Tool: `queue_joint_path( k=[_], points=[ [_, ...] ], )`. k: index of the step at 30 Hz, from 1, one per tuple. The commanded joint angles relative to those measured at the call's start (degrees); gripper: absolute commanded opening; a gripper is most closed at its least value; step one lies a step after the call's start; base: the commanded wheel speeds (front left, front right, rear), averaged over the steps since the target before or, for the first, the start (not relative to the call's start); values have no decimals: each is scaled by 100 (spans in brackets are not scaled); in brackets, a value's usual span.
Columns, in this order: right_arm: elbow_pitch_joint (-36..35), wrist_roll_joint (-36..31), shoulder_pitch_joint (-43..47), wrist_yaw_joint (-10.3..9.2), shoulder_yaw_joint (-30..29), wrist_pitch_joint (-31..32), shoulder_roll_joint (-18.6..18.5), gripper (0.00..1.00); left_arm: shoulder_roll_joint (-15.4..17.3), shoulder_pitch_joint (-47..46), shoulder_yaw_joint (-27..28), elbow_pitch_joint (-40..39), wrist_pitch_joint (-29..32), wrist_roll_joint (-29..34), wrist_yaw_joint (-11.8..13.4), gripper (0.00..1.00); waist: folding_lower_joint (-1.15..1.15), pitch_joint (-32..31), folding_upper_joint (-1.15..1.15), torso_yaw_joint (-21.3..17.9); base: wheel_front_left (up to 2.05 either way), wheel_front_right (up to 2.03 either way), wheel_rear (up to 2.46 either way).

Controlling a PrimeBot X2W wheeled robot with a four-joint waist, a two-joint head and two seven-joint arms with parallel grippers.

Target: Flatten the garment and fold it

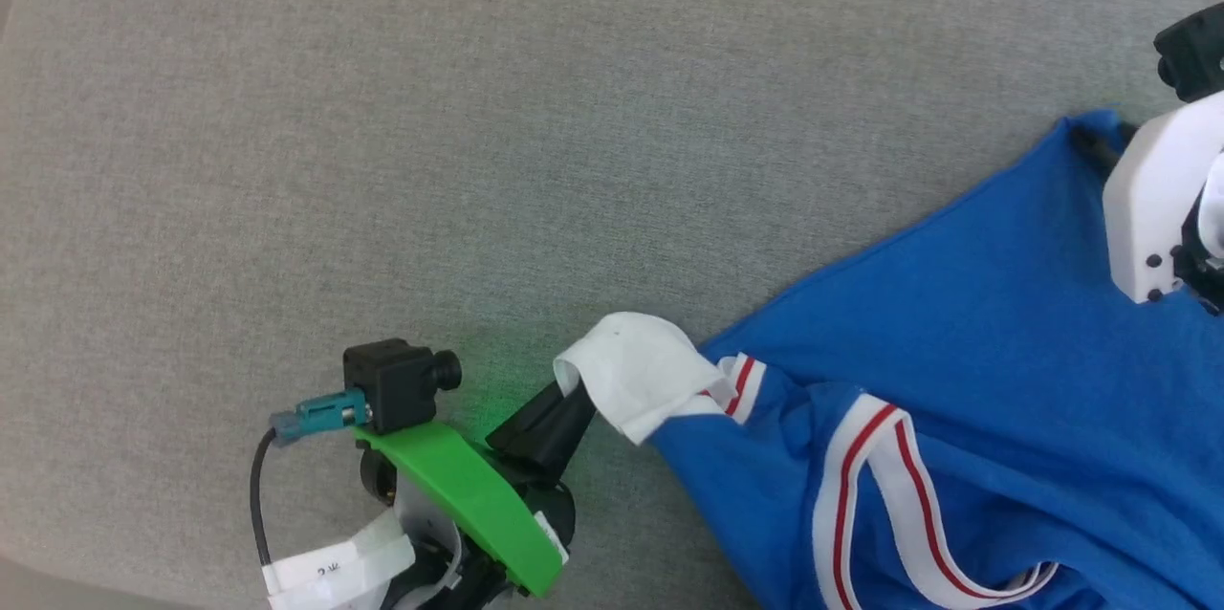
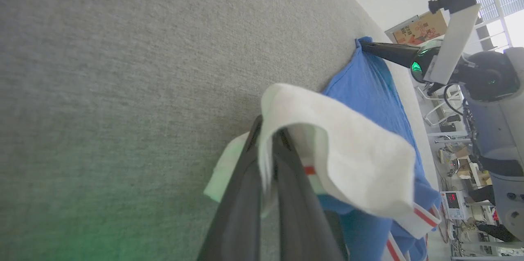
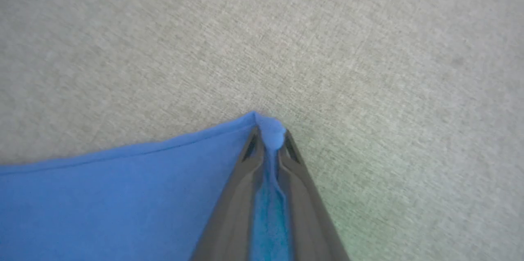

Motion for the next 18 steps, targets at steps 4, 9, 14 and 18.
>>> queue_joint_path(
  k=[4, 9, 14, 18],
  points=[
    [139, 87, 133, -6, 177, -124, 27, 0, -16, -132, 81, 69, -128, -8, -44, 0, 0, -129, 0, -74, 0, 0, 0],
    [163, 36, 223, -6, -105, -897, 267, 0, -64, -203, 329, 149, -511, 58, -35, 0, 0, -481, 0, -244, 0, 0, 0],
    [278, -124, 400, -6, -600, -1844, 734, 0, -157, -405, 762, 370, -1155, 283, 97, 0, 0, -953, 0, -445, 0, 0, 0],
    [438, -310, 403, -6, -909, -2431, 981, 0, -122, -796, 1049, 606, -1500, 535, 210, 0, 0, -1378, 0, -587, 0, 0, 0]
  ],
)
